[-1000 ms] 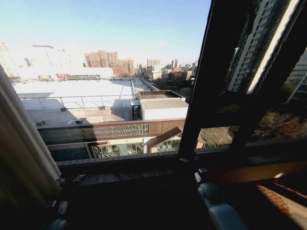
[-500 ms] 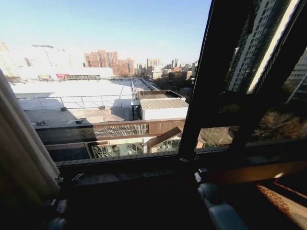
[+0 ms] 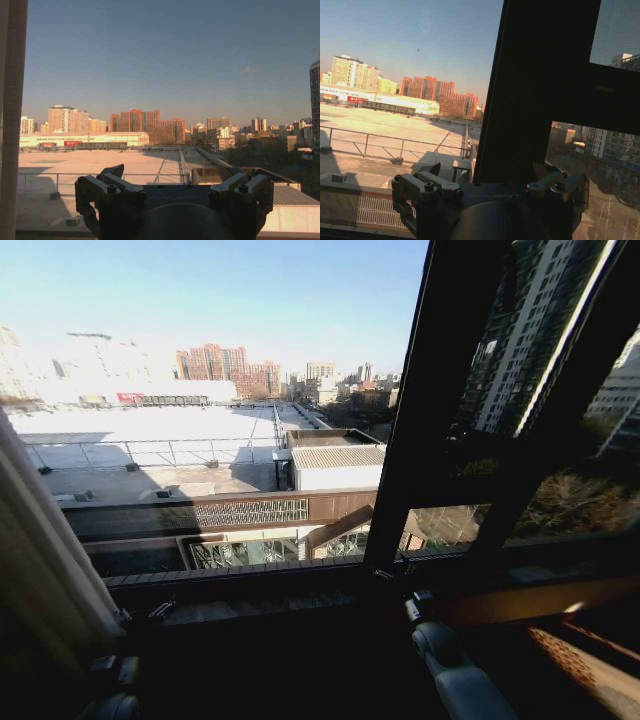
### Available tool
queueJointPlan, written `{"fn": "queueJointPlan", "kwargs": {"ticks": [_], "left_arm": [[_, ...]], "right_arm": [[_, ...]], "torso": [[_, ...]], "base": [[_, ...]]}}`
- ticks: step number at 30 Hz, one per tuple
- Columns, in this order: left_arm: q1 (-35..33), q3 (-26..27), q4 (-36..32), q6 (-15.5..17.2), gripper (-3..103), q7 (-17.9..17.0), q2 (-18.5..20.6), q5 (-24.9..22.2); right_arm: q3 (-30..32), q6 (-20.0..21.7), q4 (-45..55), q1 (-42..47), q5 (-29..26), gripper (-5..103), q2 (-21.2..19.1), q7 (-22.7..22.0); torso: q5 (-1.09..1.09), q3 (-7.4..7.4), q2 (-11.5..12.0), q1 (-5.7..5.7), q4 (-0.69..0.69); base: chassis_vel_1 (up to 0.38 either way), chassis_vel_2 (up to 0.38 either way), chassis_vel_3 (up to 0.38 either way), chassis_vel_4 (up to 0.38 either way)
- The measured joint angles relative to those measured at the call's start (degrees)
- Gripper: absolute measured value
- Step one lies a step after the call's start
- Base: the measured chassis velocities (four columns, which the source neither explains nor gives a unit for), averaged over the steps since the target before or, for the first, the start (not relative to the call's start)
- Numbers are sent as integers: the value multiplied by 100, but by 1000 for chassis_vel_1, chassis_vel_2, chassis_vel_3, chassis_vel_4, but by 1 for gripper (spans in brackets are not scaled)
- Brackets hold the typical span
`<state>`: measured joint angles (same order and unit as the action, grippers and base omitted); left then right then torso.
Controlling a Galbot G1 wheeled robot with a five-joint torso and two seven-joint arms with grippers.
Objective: Open the curtains by pulling them apart, changing their state from closed to fully open.
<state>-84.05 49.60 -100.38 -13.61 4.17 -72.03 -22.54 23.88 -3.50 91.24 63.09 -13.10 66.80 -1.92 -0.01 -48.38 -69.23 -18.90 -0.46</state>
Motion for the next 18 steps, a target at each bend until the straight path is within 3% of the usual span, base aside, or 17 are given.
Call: {"fn": "queueJointPlan", "kwargs": {"ticks": [18], "left_arm": [[0, 0, 2, 1, 100, -3, 1, -2]], "right_arm": [[0, 0, 0, 0, 0, 100, 0, 0]], "torso": [[1, 0, 0, 1, 0]], "base": [[-314, -316, 317, 322]]}}
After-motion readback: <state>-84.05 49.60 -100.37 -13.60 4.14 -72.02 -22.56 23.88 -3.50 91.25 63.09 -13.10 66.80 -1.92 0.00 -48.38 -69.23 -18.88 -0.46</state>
